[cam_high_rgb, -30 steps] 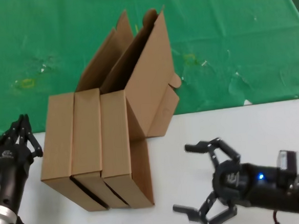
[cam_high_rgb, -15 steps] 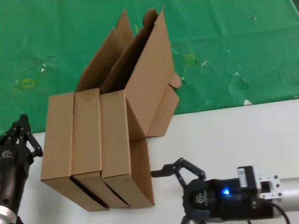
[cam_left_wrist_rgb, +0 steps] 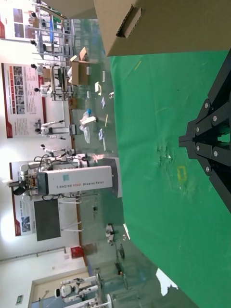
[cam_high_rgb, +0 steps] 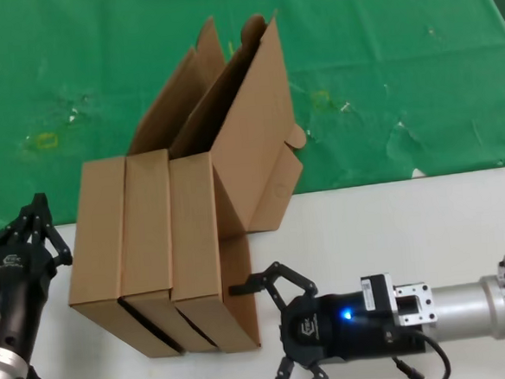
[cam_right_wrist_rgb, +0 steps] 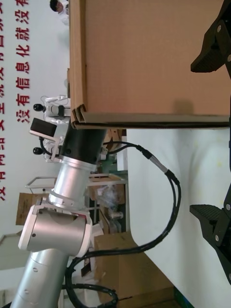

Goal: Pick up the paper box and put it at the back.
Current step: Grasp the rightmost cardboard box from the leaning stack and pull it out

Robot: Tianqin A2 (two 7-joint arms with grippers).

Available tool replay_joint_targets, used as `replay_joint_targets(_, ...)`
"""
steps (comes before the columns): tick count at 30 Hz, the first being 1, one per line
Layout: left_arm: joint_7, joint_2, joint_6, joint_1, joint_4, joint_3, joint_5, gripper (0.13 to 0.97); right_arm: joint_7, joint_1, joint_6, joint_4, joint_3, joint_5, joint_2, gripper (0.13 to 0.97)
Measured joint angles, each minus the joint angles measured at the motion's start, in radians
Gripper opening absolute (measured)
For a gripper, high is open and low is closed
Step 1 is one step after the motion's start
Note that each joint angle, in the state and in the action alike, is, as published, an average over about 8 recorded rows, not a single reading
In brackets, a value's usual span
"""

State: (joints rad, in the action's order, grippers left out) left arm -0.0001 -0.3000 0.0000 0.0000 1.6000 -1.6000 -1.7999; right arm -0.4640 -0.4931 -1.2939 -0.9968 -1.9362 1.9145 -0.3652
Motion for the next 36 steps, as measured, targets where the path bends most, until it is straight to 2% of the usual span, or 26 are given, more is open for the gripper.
replay_joint_targets(15,0.000,0.000,0.000,0.000,0.000,0.000,0.000,0.144,-0.028,-0.046,-0.016,0.051,0.009,-0.003,0.011,0.966)
replay_joint_targets(28,0.000,0.000,0.000,0.000,0.000,0.000,0.000,0.144,0.004,-0.028,-0.036,0.022,0.014,0.007,-0.008,0.949)
replay_joint_targets(36,-0.001,0.000,0.000,0.000,0.000,0.000,0.000,0.144,0.022,-0.028,-0.031,0.012,0.018,0.009,-0.013,0.864)
